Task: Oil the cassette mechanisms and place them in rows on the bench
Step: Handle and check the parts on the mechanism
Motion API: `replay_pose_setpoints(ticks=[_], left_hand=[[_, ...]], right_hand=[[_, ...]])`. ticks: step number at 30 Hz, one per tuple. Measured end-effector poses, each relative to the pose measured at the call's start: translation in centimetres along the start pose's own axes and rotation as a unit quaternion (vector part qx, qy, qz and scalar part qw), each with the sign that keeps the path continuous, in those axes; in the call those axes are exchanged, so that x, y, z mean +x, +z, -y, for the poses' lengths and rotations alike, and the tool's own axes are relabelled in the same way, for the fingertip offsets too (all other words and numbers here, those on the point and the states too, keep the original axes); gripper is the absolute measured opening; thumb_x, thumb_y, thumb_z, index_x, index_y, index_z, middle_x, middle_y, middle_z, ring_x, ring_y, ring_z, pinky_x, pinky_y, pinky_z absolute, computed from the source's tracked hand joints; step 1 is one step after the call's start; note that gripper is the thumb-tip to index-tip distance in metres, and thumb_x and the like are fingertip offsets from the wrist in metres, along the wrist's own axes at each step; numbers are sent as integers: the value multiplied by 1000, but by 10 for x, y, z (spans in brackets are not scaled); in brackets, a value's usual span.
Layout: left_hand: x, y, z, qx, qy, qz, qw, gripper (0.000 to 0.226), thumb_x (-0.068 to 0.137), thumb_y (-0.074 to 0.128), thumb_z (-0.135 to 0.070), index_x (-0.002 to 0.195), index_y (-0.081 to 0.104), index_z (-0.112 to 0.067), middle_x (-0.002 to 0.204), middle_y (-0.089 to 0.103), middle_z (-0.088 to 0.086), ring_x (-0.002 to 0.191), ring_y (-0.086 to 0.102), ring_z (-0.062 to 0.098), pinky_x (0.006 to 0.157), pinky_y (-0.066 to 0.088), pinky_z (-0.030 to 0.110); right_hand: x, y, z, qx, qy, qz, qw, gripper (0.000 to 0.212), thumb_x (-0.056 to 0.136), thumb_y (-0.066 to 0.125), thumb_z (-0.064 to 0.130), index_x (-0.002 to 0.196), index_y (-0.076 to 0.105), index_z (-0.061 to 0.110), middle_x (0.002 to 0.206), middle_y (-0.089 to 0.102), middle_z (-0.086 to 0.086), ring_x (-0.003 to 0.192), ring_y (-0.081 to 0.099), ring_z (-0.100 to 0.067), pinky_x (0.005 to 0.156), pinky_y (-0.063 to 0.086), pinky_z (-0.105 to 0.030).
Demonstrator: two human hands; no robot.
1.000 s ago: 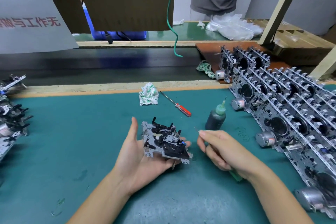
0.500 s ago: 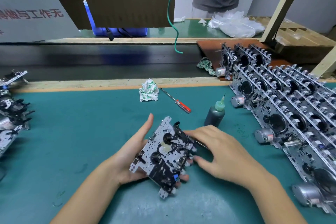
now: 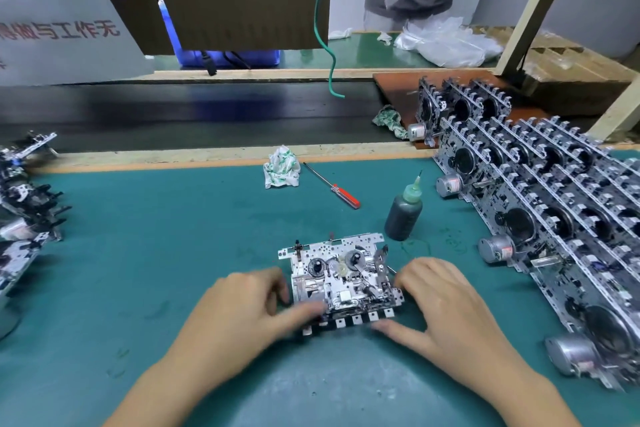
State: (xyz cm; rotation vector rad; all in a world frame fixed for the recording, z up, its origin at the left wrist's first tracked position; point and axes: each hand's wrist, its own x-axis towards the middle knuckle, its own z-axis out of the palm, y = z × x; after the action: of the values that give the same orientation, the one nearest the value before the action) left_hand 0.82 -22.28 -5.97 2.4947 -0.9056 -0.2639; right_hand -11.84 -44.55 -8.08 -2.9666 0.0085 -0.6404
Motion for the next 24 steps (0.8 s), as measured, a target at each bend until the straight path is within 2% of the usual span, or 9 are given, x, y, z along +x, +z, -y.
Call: replay_pose_setpoints(ticks=[2,4,6,7,9,12,16,20,24], left_hand=[[-5,11,-6,54,30,-8,998,65,49,28,-96,61,39,-33,54,46,-8,66,52,14,51,30,23],[-6,18,-10,37,43,-49,997,57,49,35,-91,56,34,-34,50,47,-9,72,53,18,49,28,22],[-7,23,-9,14,48,-80,996,53,48,41,-87,51,35,-35,48,49,-6,63,54,21,47,26,23],[-8,26,-9,16,49,-90,995,54,48,43,-87,52,42,-33,49,50,-5,57,55,22,48,27,25],[-8,32,-9,24,44,-116,992,57,50,44,-85,57,55,-29,49,53,0,51,56,21,48,33,27],[-4,34,-10,36,33,-143,988,62,53,45,-82,59,60,-21,47,57,0,48,57,22,47,44,29],[-1,30,-8,38,97,-170,980,58,58,53,-74,49,48,-17,37,44,-2,34,45,21,37,35,20],[0,37,-6,59,102,-199,973,59,59,53,-71,45,43,-15,34,40,0,28,41,22,34,31,19],[3,36,-2,60,100,-198,973,61,60,52,-71,43,47,-12,33,40,0,28,42,23,33,33,21]], right_hand=[[0,2,2,-23,-9,-1,1000,51,78,49,62,75,60,13,75,56,4,74,58,-21,80,36,-28],[2,2,4,-34,-16,-16,999,51,77,50,60,71,61,11,72,57,2,70,58,-24,80,37,-30],[5,3,4,-32,-19,-28,999,50,79,50,58,66,61,11,68,57,1,66,58,-23,78,37,-29],[7,3,4,-31,-19,-33,999,51,79,49,58,64,60,11,67,57,1,65,57,-23,77,37,-28],[8,5,4,-31,-21,-37,999,52,80,49,59,63,60,12,65,56,2,65,57,-22,77,38,-28],[7,9,5,-34,-23,-49,998,53,82,48,60,61,58,13,62,53,2,62,55,-22,75,38,-28],[6,13,3,-29,-9,-65,997,53,82,48,60,59,57,12,60,52,3,60,53,-21,76,38,-28],[7,12,1,1,-28,-51,998,49,76,58,58,61,56,11,63,51,2,61,50,-21,77,40,-29],[3,13,3,14,-30,-38,999,49,70,64,60,64,56,12,65,50,3,63,48,-19,75,40,-29]])
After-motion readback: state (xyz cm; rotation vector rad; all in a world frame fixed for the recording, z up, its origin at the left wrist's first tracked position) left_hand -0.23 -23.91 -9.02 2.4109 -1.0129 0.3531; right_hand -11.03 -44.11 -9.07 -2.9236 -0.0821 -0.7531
